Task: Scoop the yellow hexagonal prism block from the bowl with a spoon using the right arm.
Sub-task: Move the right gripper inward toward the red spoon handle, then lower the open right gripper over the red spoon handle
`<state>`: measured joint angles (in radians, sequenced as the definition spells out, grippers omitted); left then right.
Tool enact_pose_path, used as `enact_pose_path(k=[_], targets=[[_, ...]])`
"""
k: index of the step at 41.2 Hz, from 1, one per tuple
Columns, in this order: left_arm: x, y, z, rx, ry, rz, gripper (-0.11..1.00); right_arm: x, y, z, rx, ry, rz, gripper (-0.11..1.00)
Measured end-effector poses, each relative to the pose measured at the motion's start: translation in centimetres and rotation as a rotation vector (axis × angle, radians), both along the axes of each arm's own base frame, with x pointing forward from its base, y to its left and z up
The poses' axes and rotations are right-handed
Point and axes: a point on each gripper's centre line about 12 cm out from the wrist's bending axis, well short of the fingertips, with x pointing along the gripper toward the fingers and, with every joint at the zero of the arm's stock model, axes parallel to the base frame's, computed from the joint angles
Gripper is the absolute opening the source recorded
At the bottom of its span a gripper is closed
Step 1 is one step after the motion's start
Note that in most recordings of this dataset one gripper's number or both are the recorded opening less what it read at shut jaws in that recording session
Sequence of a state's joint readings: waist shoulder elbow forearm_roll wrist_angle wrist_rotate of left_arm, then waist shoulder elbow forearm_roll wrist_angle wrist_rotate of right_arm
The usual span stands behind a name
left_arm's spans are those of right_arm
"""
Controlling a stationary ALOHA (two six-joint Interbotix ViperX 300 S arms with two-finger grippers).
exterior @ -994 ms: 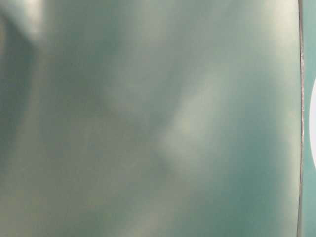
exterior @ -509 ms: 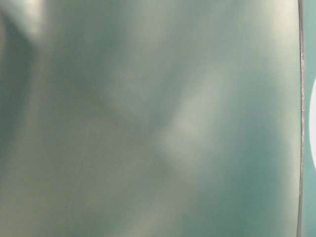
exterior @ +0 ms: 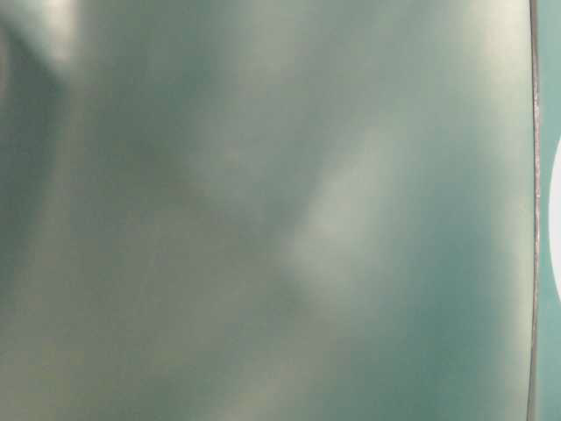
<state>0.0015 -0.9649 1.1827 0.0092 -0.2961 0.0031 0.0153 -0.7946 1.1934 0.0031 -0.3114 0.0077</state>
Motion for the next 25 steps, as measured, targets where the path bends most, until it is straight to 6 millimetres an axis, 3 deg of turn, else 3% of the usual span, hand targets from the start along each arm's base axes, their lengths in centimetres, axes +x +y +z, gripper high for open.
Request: enact_pose_path(k=[11,25], targets=[[-0.1,0.0,0.2,0.003,-0.012,0.0,0.0,1.1,1.7,-3.8,0.032,0.069,0.057,0.54],[-0.1,0.0,0.2,0.008,-0.015,0.0,0.0,0.5,3.4,-8.2,0.116,0.083,0.092,0.54]])
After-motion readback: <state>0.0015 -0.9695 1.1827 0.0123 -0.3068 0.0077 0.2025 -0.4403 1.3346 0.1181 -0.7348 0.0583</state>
